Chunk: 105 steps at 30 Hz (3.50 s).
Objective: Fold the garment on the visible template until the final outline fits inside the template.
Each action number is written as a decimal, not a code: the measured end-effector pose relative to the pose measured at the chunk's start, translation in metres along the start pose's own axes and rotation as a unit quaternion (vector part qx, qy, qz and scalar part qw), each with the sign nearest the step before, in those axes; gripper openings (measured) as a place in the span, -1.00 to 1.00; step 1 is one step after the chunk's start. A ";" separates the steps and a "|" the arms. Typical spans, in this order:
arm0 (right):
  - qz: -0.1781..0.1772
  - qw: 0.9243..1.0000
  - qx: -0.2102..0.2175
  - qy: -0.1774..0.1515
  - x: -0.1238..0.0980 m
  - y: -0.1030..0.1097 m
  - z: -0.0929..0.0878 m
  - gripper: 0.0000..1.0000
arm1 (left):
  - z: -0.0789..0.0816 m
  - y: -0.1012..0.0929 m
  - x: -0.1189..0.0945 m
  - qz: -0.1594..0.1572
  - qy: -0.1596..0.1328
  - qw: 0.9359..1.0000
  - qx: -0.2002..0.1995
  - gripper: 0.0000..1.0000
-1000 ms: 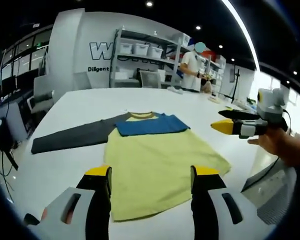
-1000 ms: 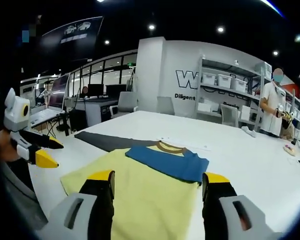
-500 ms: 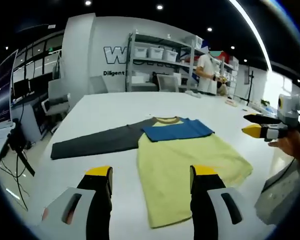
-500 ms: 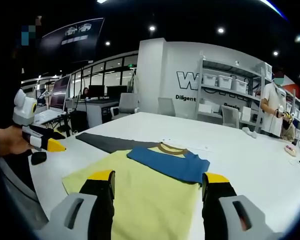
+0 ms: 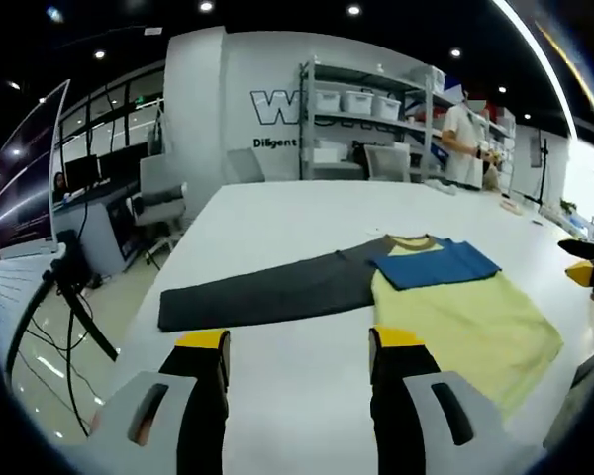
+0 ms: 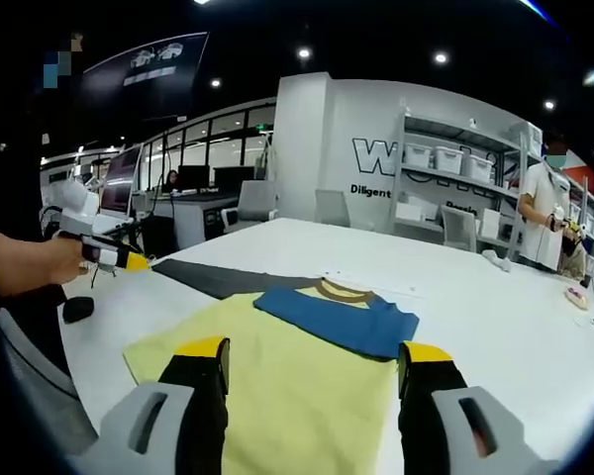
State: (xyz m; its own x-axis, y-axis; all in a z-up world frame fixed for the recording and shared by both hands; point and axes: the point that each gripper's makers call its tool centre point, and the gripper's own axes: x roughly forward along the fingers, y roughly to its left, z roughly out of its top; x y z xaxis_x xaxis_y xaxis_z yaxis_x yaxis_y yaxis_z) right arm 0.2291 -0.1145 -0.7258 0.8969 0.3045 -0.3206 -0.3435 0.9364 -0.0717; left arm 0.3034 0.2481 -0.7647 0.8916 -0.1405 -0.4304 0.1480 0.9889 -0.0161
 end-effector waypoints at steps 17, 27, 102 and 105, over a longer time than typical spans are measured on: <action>0.006 1.000 0.000 0.015 0.004 0.003 -0.008 0.29 | -0.014 0.084 0.042 0.094 0.037 0.993 -0.059 0.04; 0.011 1.000 -0.003 0.022 0.006 0.006 -0.012 0.27 | -0.017 0.113 0.060 0.115 0.048 0.986 -0.108 0.02; 0.013 0.999 -0.018 0.038 0.010 0.005 -0.021 0.16 | -0.028 0.145 0.078 0.174 0.056 0.973 -0.144 -1.00; 0.012 0.999 -0.019 0.036 0.009 0.005 -0.020 0.16 | -0.022 0.143 0.077 0.169 0.051 0.974 -0.143 -1.00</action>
State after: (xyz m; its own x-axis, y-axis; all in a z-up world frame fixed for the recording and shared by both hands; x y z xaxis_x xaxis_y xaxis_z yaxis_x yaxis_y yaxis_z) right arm 0.2300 -0.1108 -0.7477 0.8663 0.3128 -0.3894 -0.3768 0.9211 -0.0983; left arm 0.3842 0.3796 -0.8199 0.8189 0.1870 -0.5426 -0.2851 0.9531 -0.1018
